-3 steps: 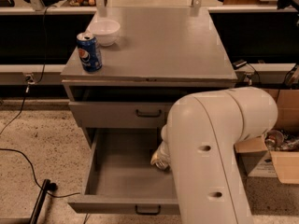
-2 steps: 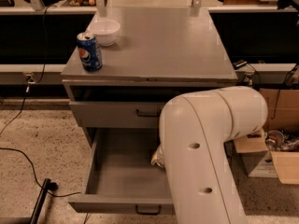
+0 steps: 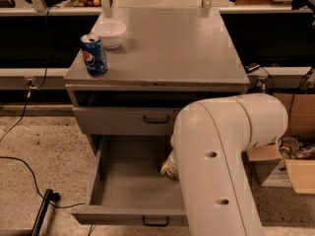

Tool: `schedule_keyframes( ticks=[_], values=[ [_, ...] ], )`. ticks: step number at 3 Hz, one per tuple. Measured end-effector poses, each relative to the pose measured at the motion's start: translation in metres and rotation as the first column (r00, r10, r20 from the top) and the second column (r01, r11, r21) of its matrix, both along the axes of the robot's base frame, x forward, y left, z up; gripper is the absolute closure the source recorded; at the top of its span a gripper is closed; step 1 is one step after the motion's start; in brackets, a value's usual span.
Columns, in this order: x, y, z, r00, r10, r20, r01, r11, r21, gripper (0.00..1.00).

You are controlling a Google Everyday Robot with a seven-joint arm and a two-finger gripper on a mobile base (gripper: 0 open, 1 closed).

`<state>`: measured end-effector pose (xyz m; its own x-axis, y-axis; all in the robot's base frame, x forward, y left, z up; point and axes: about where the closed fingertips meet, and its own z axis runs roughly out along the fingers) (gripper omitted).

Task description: Pick 7up can from middle drawer and place on counter

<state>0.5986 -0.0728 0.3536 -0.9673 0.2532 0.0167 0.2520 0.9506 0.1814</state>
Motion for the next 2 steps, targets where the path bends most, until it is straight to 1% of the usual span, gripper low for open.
schedule_keyframes(
  ticks=[1,2],
  values=[
    [0.000,0.000,0.000,1.0000,0.000,0.000,0.000,1.000,0.000,1.00],
    [-0.009,-0.015,0.018,0.9989,0.019,0.042,-0.021,0.999,0.050,1.00]
  ],
)
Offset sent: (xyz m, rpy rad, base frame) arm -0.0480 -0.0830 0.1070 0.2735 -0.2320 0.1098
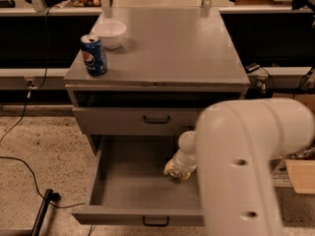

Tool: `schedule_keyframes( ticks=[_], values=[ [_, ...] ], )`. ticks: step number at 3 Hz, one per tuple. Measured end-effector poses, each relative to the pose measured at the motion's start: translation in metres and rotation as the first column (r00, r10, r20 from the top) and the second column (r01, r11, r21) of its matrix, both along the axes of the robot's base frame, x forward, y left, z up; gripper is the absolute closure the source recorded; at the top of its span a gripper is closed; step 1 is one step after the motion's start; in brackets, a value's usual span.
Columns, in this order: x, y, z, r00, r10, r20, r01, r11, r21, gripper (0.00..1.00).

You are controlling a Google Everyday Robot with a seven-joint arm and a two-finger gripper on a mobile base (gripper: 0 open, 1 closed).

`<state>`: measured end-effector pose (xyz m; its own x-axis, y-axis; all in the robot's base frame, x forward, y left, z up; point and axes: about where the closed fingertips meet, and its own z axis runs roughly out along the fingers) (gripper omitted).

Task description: Pick 7up can from middle drawer and place on counter

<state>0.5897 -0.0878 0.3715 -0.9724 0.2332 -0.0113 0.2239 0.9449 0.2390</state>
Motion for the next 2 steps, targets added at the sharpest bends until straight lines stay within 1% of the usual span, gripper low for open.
schedule_keyframes(
  ticks=[1,2],
  values=[
    [-0.016,0.003,0.047,0.9944,0.068,0.081,-0.078,0.988,0.133,1.00],
    [-0.031,0.015,0.083,0.9861,0.115,0.120,-0.145,0.947,0.286,1.00]
  ],
)
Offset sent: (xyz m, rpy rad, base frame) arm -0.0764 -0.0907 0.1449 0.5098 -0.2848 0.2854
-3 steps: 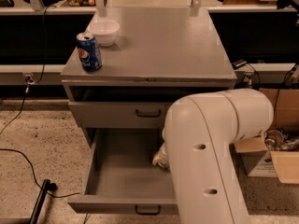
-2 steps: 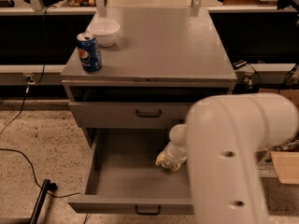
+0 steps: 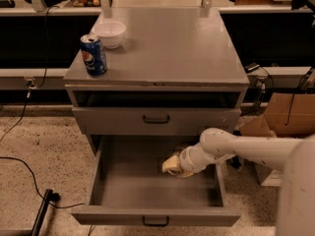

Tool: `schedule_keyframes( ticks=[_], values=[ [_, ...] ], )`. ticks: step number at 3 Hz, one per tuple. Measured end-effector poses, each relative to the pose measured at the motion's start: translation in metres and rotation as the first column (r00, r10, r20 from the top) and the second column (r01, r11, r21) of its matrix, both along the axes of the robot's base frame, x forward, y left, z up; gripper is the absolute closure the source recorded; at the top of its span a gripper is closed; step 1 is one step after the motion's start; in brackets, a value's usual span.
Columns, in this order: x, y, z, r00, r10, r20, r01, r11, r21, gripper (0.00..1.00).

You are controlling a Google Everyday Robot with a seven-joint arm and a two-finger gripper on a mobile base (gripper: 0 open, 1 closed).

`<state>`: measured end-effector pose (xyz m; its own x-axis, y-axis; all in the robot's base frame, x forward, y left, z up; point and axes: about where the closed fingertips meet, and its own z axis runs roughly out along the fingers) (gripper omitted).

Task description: Pick 7up can from middle drawer and place on counter

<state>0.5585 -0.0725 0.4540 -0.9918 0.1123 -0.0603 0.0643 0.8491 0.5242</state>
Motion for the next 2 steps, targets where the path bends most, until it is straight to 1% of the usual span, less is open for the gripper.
schedule_keyframes(
  ticks=[1,2],
  values=[
    [-0.0102,-0.0030,0.0116,0.9982,0.043,0.043,-0.044,0.998,0.041,1.00],
    [-0.0101,-0.0033,0.0113,0.9981,0.042,0.044,-0.044,0.998,0.040,1.00]
  ],
)
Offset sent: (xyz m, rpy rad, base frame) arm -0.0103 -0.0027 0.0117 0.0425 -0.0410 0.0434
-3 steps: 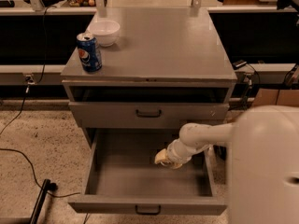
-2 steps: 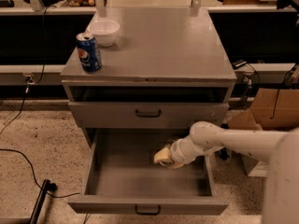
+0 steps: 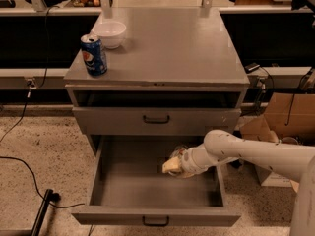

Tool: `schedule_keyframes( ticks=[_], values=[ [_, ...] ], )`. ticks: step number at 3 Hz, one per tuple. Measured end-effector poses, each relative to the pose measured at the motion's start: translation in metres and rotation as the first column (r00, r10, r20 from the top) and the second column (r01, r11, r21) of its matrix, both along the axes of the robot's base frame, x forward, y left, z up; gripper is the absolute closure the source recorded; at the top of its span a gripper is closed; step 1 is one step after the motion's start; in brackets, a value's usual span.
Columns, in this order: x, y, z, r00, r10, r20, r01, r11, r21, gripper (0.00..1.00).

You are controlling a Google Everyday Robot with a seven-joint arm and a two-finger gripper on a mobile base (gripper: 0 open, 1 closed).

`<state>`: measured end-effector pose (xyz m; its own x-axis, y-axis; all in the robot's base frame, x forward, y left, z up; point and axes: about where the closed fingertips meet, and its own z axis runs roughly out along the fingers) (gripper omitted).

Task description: Pick 7up can from middle drawer and place on counter

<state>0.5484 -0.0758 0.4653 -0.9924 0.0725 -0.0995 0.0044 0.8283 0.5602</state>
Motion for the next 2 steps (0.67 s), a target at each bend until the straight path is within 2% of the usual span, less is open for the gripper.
schedule_keyframes(
  ticks=[1,2],
  values=[
    [0.000,-0.002,0.000,0.9994,0.026,0.022,-0.026,1.000,0.005,1.00],
    [-0.017,-0.003,0.021,0.9909,0.091,0.100,-0.098,0.993,0.065,1.00]
  ],
)
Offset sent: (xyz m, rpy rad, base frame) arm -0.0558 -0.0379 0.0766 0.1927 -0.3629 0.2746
